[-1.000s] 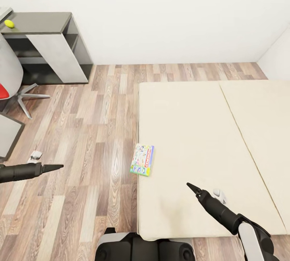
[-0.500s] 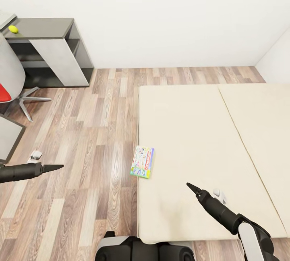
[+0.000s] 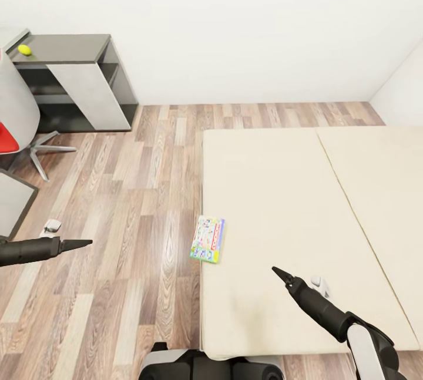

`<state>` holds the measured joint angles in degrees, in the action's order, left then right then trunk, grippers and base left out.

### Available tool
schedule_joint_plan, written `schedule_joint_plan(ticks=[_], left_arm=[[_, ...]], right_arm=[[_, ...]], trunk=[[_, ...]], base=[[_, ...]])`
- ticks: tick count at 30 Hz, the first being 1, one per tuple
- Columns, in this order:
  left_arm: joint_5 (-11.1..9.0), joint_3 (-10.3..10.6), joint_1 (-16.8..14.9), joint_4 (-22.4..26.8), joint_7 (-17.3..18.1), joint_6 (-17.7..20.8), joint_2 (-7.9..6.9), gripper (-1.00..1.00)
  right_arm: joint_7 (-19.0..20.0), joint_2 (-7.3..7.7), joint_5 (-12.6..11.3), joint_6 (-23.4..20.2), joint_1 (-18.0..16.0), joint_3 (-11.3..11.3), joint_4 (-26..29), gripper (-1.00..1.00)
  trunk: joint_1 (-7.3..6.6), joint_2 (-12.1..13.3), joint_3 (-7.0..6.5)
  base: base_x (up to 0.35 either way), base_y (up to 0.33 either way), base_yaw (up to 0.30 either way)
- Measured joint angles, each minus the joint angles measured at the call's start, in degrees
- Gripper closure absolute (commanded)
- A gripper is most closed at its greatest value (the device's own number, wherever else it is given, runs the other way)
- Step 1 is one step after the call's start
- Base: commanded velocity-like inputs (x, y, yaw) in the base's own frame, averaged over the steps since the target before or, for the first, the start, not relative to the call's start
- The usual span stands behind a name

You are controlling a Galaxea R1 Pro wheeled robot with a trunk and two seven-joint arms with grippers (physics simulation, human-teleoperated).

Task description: Put all the toys in the child's room - the three board games (two on the bed and one on the table), the two jigsaw puzzles on the table, and the tennis ball on the table - inside the toy box on the table in the child's room.

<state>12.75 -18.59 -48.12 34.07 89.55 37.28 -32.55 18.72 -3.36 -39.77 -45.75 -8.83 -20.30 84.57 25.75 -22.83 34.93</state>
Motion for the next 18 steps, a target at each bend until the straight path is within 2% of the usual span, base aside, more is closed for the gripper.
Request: schedule_joint_plan(ticks=[18], left_arm=[[0.0,0.1,0.0,0.0,0.0,0.0,0.01,-1.00]], right_arm=[[0.0,0.00,0.0,0.0,0.0,0.0,-1.0,-1.00]], trunk=[[0.00,0.0,-1.71]], base=[[0.000,0.000,0.000]])
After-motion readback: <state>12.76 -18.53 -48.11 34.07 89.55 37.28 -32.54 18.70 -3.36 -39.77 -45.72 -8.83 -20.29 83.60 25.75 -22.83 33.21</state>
